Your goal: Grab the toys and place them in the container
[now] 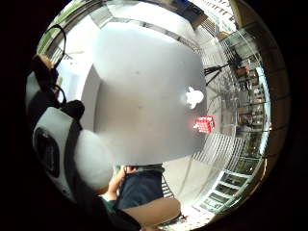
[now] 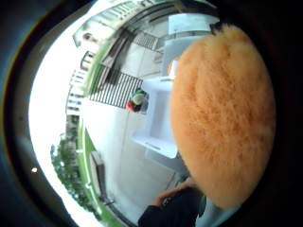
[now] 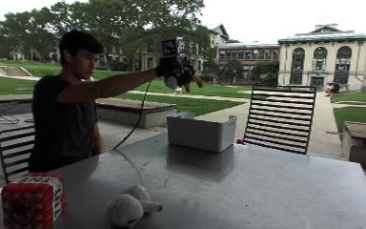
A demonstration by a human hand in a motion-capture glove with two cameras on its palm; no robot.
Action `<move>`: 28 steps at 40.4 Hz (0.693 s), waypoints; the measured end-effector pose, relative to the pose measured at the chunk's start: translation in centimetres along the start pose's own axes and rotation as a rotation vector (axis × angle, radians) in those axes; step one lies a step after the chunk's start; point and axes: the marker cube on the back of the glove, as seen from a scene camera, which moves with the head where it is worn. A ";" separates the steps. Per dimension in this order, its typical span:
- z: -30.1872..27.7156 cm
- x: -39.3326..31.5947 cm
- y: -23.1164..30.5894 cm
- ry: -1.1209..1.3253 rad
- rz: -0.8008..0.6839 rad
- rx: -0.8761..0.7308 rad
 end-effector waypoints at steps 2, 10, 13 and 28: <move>0.3 -0.8 -1.0 0.003 0.107 -0.003; 3.3 -3.5 -3.9 0.011 0.003 -0.039; 4.6 -5.8 -4.0 0.020 -0.013 -0.052; 10.2 -5.9 -5.1 0.325 0.074 -0.109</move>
